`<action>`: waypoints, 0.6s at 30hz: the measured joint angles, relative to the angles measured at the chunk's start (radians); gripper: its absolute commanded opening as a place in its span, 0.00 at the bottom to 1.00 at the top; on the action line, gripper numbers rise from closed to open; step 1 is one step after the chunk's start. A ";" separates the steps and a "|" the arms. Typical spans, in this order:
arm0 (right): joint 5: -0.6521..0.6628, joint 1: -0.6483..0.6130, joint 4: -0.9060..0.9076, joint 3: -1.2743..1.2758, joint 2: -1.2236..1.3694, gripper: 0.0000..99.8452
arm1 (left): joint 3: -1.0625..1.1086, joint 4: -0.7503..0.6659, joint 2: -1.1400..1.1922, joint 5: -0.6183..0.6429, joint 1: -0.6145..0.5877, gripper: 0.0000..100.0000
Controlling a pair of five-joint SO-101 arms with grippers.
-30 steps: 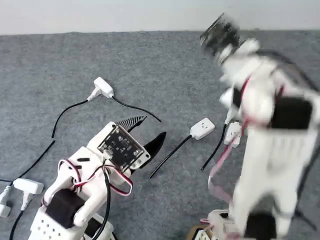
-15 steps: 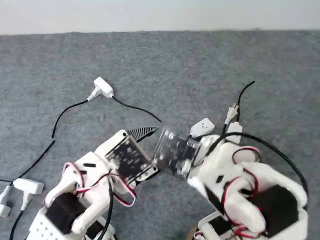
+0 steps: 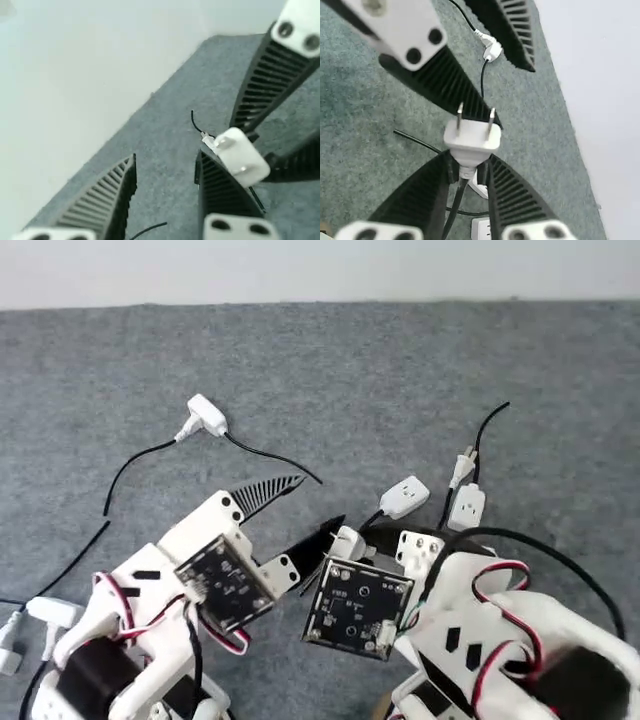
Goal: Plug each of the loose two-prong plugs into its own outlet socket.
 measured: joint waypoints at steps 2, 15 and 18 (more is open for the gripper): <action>0.000 -0.005 0.000 0.000 0.000 0.01 | -0.018 0.000 0.000 -0.003 0.000 0.19; -0.031 -0.012 0.000 0.002 0.000 0.01 | -0.092 0.006 -0.009 -0.003 0.009 0.19; -0.031 -0.012 0.000 0.002 0.000 0.01 | -0.092 0.006 -0.009 -0.003 0.012 0.19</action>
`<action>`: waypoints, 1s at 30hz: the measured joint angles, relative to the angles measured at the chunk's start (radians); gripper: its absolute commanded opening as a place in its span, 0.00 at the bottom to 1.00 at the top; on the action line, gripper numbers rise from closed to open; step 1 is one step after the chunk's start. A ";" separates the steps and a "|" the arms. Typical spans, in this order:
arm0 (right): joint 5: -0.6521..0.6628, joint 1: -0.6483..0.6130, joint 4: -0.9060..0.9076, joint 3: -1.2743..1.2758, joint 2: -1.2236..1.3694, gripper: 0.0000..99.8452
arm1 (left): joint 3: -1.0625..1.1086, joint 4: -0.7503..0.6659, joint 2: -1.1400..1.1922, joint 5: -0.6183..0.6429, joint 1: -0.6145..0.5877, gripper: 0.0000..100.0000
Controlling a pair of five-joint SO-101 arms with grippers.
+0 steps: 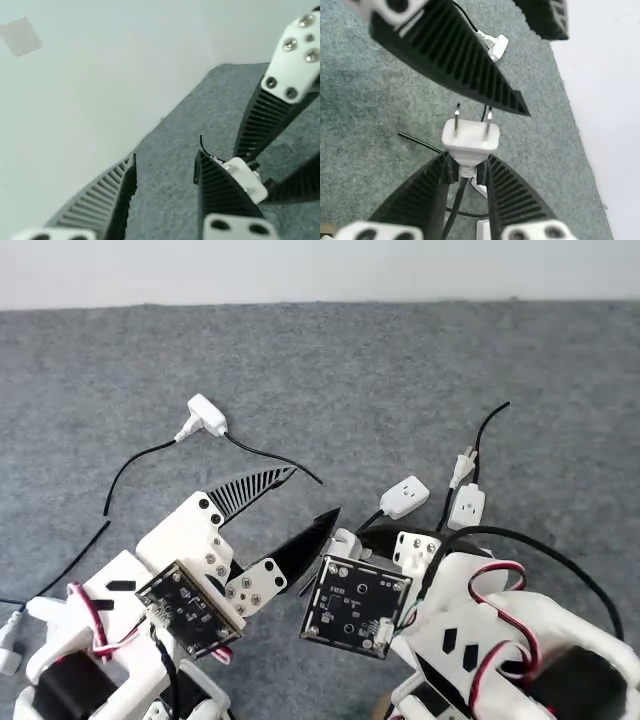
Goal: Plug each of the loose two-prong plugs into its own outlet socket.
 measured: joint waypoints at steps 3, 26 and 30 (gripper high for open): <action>0.000 -0.002 0.000 0.000 0.000 0.01 | -0.006 0.000 0.000 0.000 0.029 0.19; -0.040 -0.002 0.000 0.000 0.002 0.01 | -0.193 0.109 -0.002 0.000 0.149 0.19; -0.041 -0.002 0.000 0.000 0.002 0.01 | -0.193 0.123 -0.002 0.000 0.209 0.19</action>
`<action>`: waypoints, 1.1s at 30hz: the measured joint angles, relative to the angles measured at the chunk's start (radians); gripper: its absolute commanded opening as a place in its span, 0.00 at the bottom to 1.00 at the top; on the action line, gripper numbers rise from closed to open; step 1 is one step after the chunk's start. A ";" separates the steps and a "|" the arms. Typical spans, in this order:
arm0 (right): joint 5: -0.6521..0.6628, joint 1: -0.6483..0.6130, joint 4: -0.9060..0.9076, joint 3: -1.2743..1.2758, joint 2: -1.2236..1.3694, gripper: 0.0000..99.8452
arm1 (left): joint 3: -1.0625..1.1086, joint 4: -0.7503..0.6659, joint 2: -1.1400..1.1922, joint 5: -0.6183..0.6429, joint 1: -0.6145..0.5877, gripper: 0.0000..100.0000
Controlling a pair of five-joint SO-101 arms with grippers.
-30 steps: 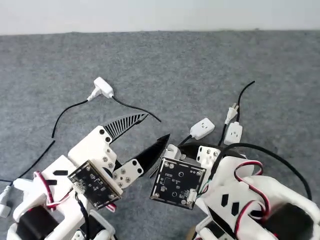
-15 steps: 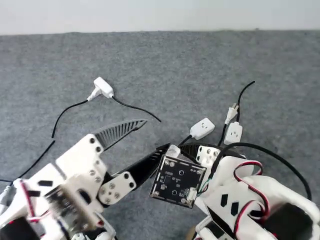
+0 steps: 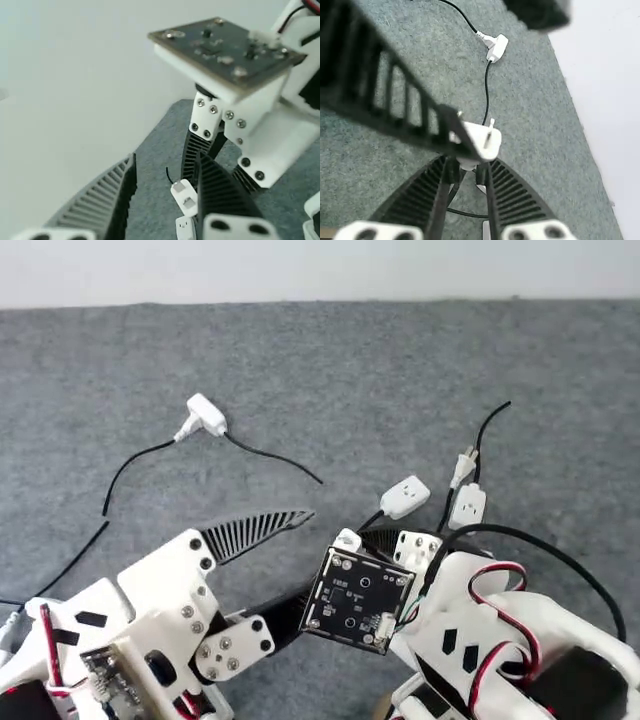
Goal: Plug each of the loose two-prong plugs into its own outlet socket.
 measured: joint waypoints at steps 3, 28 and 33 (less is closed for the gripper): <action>0.000 0.000 0.000 0.000 0.000 0.01 | 0.000 0.005 0.000 0.000 0.009 0.19; -0.055 -0.055 0.000 -0.074 -0.011 0.01 | 0.258 -0.097 0.002 -0.021 -0.196 0.19; -0.055 -0.055 0.000 -0.074 -0.011 0.01 | 0.265 -0.097 0.002 -0.021 -0.199 0.19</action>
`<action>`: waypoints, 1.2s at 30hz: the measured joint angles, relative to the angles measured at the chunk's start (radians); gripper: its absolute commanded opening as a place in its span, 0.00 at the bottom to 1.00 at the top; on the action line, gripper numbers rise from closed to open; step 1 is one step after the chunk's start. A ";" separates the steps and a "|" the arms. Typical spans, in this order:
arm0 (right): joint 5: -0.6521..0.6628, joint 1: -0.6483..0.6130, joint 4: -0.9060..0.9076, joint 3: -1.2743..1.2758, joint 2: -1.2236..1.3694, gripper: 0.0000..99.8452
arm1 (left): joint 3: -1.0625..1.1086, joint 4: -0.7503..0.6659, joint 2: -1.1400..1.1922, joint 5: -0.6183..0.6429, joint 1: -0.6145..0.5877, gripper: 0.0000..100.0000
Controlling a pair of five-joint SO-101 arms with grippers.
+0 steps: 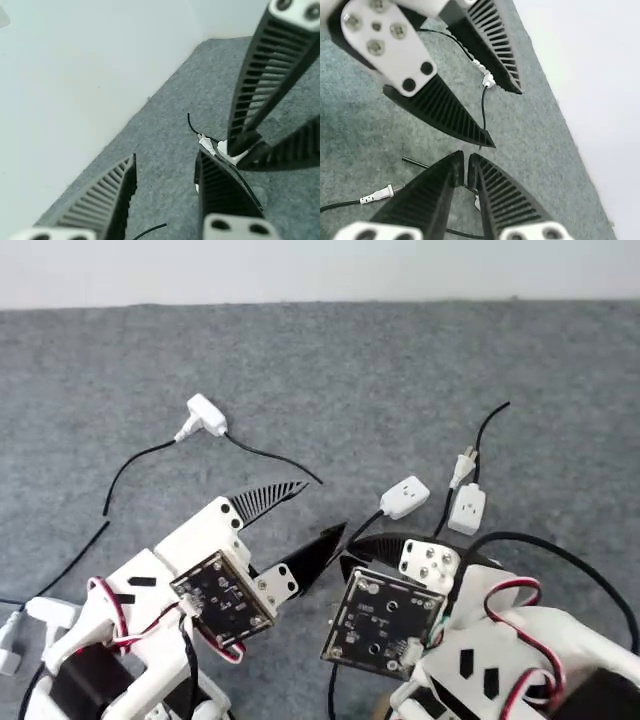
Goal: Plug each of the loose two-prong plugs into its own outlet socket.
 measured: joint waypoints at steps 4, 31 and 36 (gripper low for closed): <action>-0.002 -0.002 0.000 0.009 0.000 0.01 | 0.014 0.000 0.002 0.000 0.000 0.19; -0.206 0.305 -0.253 0.784 0.293 0.12 | 0.574 -0.391 0.011 0.071 -0.339 0.19; -0.206 0.255 -0.374 0.890 0.399 0.12 | 0.600 -0.428 0.011 0.086 -0.339 0.19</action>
